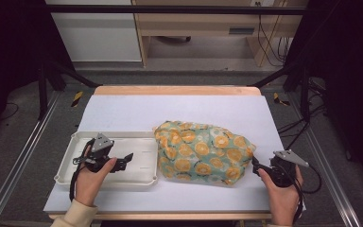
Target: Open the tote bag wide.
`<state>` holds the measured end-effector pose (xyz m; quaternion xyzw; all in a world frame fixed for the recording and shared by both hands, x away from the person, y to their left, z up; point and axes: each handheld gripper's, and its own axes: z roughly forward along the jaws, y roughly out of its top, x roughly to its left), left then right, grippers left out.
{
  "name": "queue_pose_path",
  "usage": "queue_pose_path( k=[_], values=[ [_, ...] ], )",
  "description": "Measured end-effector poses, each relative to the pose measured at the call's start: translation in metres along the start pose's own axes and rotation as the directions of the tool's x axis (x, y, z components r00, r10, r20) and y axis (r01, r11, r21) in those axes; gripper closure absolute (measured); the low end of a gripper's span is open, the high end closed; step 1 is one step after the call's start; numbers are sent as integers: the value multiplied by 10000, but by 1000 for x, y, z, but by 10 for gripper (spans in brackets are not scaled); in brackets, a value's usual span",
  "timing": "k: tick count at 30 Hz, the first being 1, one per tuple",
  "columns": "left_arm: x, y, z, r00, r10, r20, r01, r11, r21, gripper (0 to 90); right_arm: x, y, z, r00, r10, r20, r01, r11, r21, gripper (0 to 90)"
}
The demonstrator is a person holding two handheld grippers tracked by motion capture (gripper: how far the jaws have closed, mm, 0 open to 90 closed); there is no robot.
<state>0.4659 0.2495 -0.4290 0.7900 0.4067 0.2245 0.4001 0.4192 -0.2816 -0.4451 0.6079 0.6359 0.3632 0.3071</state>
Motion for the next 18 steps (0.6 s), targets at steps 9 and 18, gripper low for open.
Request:
queue_pose_path(
  k=[9,18],
  values=[
    [-3,0,1,9998,115,-159,-117,9999,-95,104,18,24,-23,9932,-581,-1005,510,9961,-715,323],
    [-8,-1,4,9996,280,-12,-280,9996,-43,104,58,67,-22,9616,-1748,-2117,1678,9845,-505,303]
  ],
)
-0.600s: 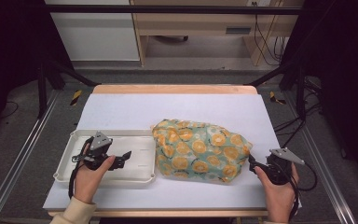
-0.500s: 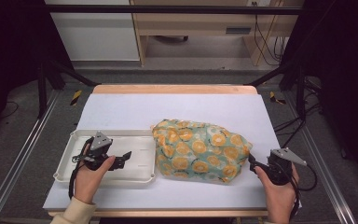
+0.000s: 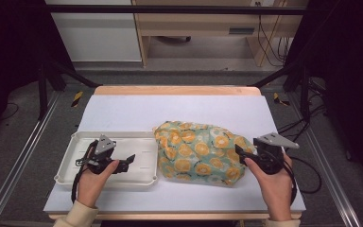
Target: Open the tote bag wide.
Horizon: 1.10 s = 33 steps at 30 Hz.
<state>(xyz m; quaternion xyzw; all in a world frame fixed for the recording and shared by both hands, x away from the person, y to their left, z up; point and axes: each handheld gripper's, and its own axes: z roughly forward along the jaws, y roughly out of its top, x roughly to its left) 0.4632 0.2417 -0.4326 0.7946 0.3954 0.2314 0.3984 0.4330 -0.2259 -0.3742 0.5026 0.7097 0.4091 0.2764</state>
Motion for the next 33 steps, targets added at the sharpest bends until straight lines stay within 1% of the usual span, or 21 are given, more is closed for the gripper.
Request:
queue_pose_path(
  k=[3,4,5,6,9,10,12,13,15,16,18,19,20,21,22,24,25,27,28,32,33],
  values=[
    [-1,0,1,9999,123,27,-124,9999,58,104,9,13,15,9994,-279,-214,285,9991,323,248],
    [-2,0,1,9999,110,36,-110,9999,24,104,11,21,32,9978,-667,-28,667,9937,905,233],
    [-2,0,1,9999,110,36,-110,9999,24,103,11,21,32,9978,-667,-28,667,9937,905,233],
    [-3,1,0,9999,143,2,-143,9999,-29,103,7,26,48,9980,-624,116,604,9903,1251,228],
    [-4,2,0,9998,191,43,-191,9998,-37,104,0,29,62,9981,-571,238,525,9856,1604,216],
    [-4,2,0,9997,216,90,-215,9998,-36,104,-9,31,76,9994,-306,167,260,9742,2240,193],
    [-5,2,0,9997,209,126,-209,9998,-50,104,-12,30,81,9997,-128,185,78,9693,2458,206],
    [-5,3,0,9997,214,137,-213,9997,-82,104,-17,28,87,9999,152,24,-152,9585,2847,226],
    [-6,3,0,9996,239,165,-237,9997,-84,104,-20,25,93,9993,284,-242,-191,9463,3228,346],
    [-6,4,0,9995,237,190,-235,9997,-89,104,-19,22,91,9984,165,-538,14,9481,3179,544],
    [-7,4,1,9994,260,231,-259,9996,-69,104,-16,19,87,9966,18,-819,232,9527,3032,703],
    [-7,4,1,9994,260,231,-259,9996,-69,104,-16,19,87,9966,18,-819,232,9527,3032,703],
    [-8,4,1,9994,194,279,-192,9998,-59,104,-12,15,81,9944,-171,-1043,465,9567,2872,831],
    [-8,4,1,9994,194,279,-192,9998,-59,105,-12,15,81,9944,-171,-1043,465,9567,2872,831],
    [-9,4,2,9992,235,316,-234,9997,-32,105,-10,12,73,9935,-214,-1122,480,9694,2407,900],
    [-10,5,2,9991,277,312,-276,9996,-50,105,-9,11,69,9929,-217,-1166,478,9730,2257,900],
    [-12,6,1,9988,337,358,-335,9994,-67,105,-3,5,57,9907,-331,-1320,573,9812,1843,900],
    [-13,7,1,9987,352,367,-349,9993,-101,105,0,2,51,9888,-457,-1417,697,9832,1688,900],
    [-15,9,1,9983,428,400,-423,9990,-131,106,5,-7,39,9858,-568,-1581,800,9863,1445,900],
    [-18,10,1,9985,445,331,-439,9989,-190,109,2,-14,27,9837,-646,-1678,834,9907,1076,900],
    [-18,10,1,9985,444,329,-437,9989,-195,109,-1,-13,23,9840,-709,-1634,879,9911,999,855]
  ],
)
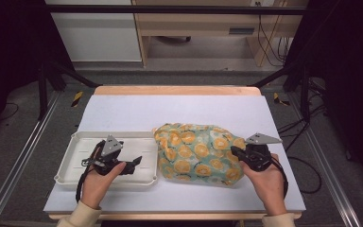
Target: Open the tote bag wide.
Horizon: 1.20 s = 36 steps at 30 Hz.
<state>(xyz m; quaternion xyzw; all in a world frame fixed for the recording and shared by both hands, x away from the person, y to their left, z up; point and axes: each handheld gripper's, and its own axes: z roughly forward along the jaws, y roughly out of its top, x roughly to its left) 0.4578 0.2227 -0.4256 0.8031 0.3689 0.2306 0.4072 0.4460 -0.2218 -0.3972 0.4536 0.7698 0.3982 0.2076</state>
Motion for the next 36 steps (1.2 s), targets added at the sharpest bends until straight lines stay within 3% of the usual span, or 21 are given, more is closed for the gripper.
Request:
queue_pose_path(
  k=[3,4,5,6,8,9,11,13,16,17,18,19,20,21,22,23,25,28,31,36],
  values=[
    [0,0,-1,10000,5,-43,-5,10000,-17,109,-7,12,-5,9989,-151,448,153,9999,-44,582],
    [0,0,-1,10000,5,-43,-5,10000,-17,109,-7,12,-5,9989,-151,448,153,9999,-44,582],
    [1,-1,-2,10000,11,-67,-11,10000,-21,108,-11,19,-2,9961,-283,831,272,9995,135,469],
    [1,-1,-2,10000,11,-67,-11,10000,-21,108,-11,19,-2,9961,-283,831,272,9995,135,469],
    [1,-2,-2,10000,0,-38,0,10000,-20,108,-15,22,2,9944,-51,1055,21,9996,281,322],
    [2,-2,-2,10000,21,-28,-21,10000,-10,108,-16,18,9,9953,126,958,-184,9980,597,217],
    [2,-2,-1,10000,17,41,-17,10000,-3,108,-18,13,15,9932,225,1144,-318,9963,798,168],
    [0,-1,-1,10000,6,65,-6,10000,-32,108,-22,10,23,9935,595,968,-685,9934,921,133],
    [-1,0,-1,9999,40,113,-39,10000,-60,108,-25,9,30,9941,850,675,-923,9893,1130,182],
    [-2,1,-2,9999,68,132,-67,9999,-90,108,-25,8,33,9948,869,522,-927,9882,1220,374],
    [-2,1,-2,9999,68,132,-67,9999,-90,108,-25,8,33,9948,869,522,-927,9882,1220,374],
    [-2,1,-2,9998,80,164,-78,9999,-88,108,-21,8,31,9971,683,343,-718,9908,1146,544],
    [-2,1,-2,9998,80,164,-78,9999,-88,108,-21,8,31,9971,683,343,-718,9908,1146,544],
    [-2,1,-2,9998,87,175,-85,9999,-69,108,-14,5,25,9988,389,295,-418,9936,1050,713],
    [-3,1,-1,9997,92,219,-92,10000,-25,108,-14,5,25,9988,389,295,-418,9936,1050,713],
    [-5,1,-1,9996,117,258,-117,9999,1,109,-8,0,16,9996,215,204,-231,9959,869,845],
    [-7,2,0,9993,201,316,-201,9998,4,111,-3,-4,9,9998,62,178,-75,9973,729,897],
    [-10,4,-1,9989,280,370,-279,9996,-12,112,3,-11,1,9997,-189,168,181,9987,484,900],
    [-15,15,-4,9982,471,362,-464,9987,-193,119,15,-31,-16,9988,-470,-118,470,9989,-28,900],
    [-23,29,-2,9956,859,387,-844,9957,-377,135,21,-57,-24,9975,-488,-516,474,9985,-285,900]
  ],
)
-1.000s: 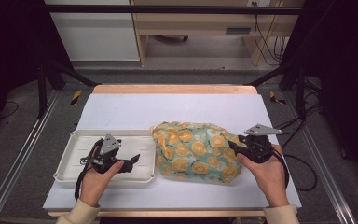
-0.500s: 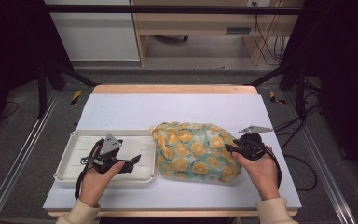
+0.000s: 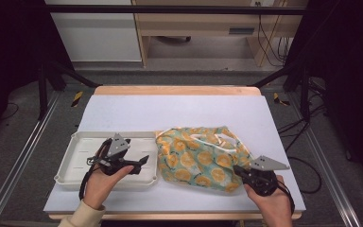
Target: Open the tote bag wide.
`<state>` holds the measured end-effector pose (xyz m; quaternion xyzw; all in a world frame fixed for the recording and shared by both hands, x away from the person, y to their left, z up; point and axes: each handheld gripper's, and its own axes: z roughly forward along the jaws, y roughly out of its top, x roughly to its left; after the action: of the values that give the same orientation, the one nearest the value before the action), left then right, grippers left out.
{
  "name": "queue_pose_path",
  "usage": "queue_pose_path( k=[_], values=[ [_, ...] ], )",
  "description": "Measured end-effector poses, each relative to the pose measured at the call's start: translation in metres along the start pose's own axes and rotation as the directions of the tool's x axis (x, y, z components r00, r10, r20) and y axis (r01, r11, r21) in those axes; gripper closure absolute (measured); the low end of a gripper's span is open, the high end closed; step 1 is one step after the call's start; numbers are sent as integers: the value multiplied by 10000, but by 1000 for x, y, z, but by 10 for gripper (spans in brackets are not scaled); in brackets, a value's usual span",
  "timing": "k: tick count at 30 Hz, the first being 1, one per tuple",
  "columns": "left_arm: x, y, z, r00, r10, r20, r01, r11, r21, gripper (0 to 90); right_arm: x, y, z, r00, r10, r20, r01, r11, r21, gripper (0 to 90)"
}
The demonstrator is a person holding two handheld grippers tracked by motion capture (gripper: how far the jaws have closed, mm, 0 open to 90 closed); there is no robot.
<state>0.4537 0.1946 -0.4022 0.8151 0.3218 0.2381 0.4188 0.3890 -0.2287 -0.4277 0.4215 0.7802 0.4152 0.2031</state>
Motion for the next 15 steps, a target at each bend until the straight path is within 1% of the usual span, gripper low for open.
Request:
queue_pose_path(
  k=[1,2,3,4,5,6,7,8,9,12,13,14,15],
  values=[
    [-3,9,4,9996,254,93,-254,9997,-5,145,0,-10,1,9998,-149,-133,151,9998,127,900],
    [-4,14,7,9992,392,97,-392,9992,-30,150,2,-14,2,9998,-100,-192,106,9995,310,900],
    [-4,19,10,9987,500,84,-500,9987,4,157,2,-17,3,9996,-192,-209,201,9989,432,900],
    [-4,19,10,9987,500,84,-500,9987,4,158,2,-17,3,9996,-192,-209,201,9989,432,900],
    [-5,23,13,9983,569,128,-569,9984,6,158,3,-21,3,9995,-264,-200,277,9971,707,900],
    [-5,29,17,9968,763,250,-764,9971,32,158,3,-21,3,9995,-264,-200,277,9971,707,900],
    [-7,42,24,9948,961,349,-962,9954,17,155,4,-24,6,9987,-413,-291,439,9944,959,900],
    [-7,42,24,9948,961,349,-962,9954,17,154,4,-24,6,9987,-413,-291,439,9944,959,900],
    [-8,46,27,9941,987,452,-987,9951,-27,151,4,-26,9,9983,-488,-325,523,9917,1174,900],
    [-12,63,36,9901,1225,679,-1226,9925,-35,143,5,-28,10,9977,-563,-382,607,9901,1263,900],
    [-15,71,45,9851,1433,951,-1443,9895,38,133,5,-28,10,9976,-571,-387,616,9901,1261,900],
    [-15,71,45,9851,1433,951,-1443,9895,38,129,5,-28,10,9976,-571,-387,616,9901,1261,900],
    [-16,75,49,9832,1485,1059,-1506,9885,124,129,6,-28,10,9980,-496,-385,541,9903,1281,900]
  ],
)
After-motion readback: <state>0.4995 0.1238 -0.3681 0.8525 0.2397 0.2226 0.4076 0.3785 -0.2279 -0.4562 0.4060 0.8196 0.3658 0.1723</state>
